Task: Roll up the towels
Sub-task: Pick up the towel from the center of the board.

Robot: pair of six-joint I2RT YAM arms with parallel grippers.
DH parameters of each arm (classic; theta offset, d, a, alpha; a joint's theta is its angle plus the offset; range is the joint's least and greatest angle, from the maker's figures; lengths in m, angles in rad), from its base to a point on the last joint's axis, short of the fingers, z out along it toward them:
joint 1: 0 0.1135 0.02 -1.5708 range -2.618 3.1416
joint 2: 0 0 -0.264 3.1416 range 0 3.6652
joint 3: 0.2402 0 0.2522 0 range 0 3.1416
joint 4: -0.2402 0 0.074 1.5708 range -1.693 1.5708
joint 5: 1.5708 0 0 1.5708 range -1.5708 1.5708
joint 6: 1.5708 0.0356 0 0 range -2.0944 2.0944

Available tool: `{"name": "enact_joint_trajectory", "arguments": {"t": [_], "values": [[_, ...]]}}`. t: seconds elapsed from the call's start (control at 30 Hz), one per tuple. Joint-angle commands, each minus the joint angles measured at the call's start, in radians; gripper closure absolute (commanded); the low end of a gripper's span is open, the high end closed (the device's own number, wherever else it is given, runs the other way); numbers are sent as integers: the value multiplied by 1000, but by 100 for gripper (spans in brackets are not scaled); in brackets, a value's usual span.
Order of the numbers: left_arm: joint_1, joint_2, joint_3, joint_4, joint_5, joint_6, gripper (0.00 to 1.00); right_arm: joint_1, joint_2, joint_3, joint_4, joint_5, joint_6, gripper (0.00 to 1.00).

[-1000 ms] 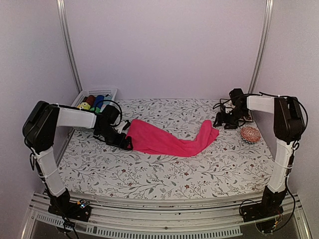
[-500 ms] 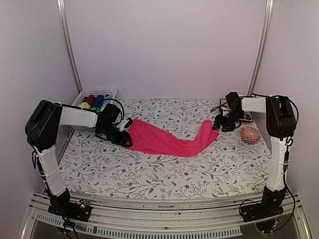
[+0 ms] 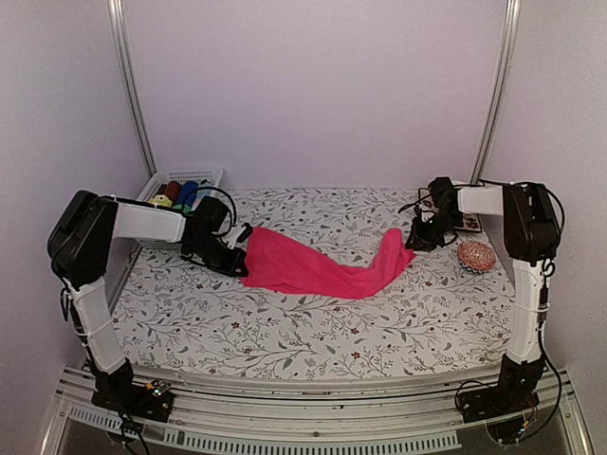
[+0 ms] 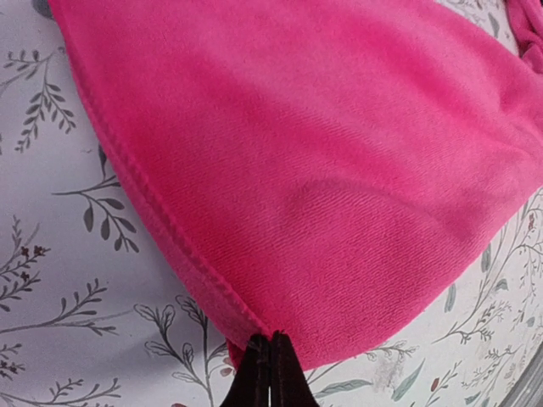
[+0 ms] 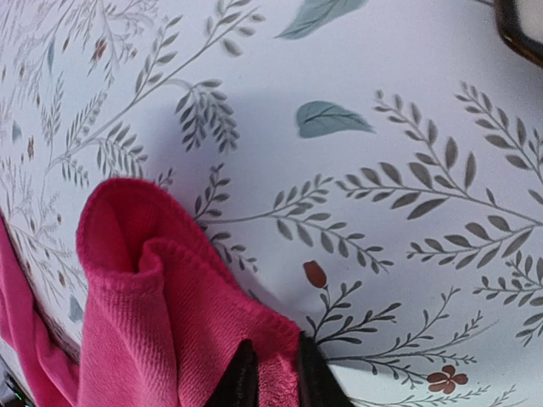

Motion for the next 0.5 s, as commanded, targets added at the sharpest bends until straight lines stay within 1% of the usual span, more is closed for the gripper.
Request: {"name": "enact_joint_trajectory", "arguments": {"t": [0.0,0.03,0.07,0.17,0.33,0.47], "values": [[10,-63,38,-23,12,1,100,-4,30,-12,11,-22,15,94],[10,-75,44,-26,13,-3,100,-4,26,-16,15,-18,15,97],[10,-84,50,-28,13,-7,100,-4,18,-18,21,-13,16,98],[10,-118,76,-31,14,-22,100,-4,-19,-23,35,5,21,98],[9,-180,118,-30,10,-42,100,-4,-135,-37,72,6,34,98],[10,-229,120,-29,-8,-48,100,-4,-227,-64,88,-1,34,98]]}}
